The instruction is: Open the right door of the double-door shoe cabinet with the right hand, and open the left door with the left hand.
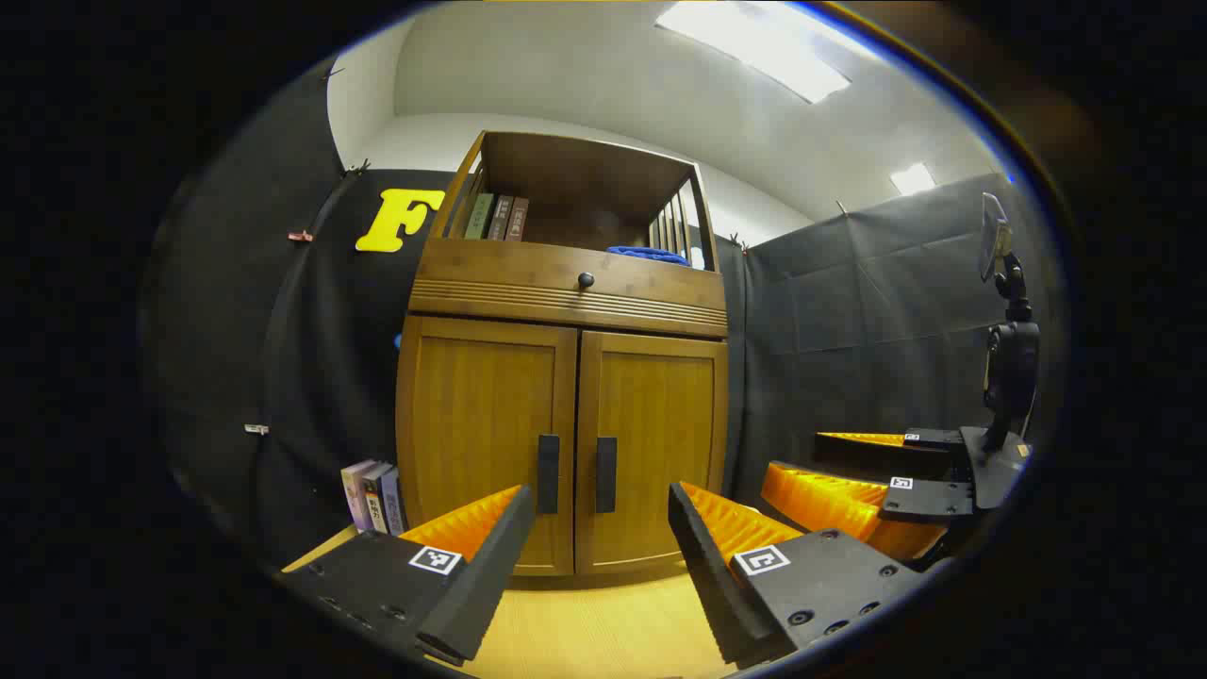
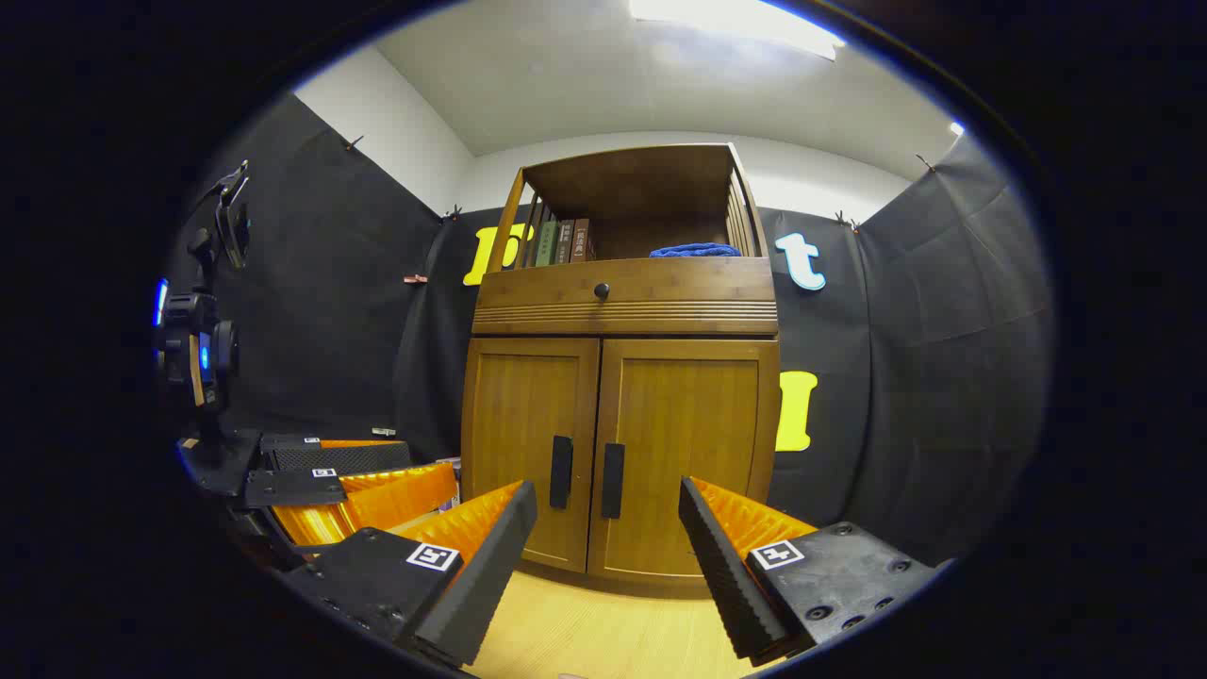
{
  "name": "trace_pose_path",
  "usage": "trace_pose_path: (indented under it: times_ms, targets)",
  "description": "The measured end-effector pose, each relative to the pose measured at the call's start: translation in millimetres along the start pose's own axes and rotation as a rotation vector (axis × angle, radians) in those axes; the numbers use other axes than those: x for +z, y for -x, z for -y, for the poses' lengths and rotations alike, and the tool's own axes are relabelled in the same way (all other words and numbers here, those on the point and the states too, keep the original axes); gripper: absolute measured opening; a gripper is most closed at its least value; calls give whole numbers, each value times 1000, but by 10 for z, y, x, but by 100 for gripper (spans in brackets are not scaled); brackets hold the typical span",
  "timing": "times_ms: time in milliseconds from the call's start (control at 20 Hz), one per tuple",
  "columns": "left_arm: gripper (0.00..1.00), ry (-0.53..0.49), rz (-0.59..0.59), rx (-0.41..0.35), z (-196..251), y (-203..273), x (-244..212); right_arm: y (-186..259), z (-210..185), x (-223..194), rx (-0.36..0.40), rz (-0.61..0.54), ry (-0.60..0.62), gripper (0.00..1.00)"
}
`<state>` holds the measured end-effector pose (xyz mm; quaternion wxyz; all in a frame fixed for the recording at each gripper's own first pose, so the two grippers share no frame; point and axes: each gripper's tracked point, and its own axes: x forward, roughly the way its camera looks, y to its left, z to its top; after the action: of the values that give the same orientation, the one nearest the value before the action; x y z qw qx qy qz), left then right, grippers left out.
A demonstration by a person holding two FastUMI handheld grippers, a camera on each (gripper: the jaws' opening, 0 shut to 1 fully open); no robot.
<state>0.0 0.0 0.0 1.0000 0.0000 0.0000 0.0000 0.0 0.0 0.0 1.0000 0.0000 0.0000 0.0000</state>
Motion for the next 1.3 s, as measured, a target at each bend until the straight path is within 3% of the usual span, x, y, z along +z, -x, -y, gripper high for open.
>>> trace_pose_path:
  times_ms: [1300]
  targets:
    - [90,-1,43,-1,-58,142,81,97,-58,-39,20,3,21,97]
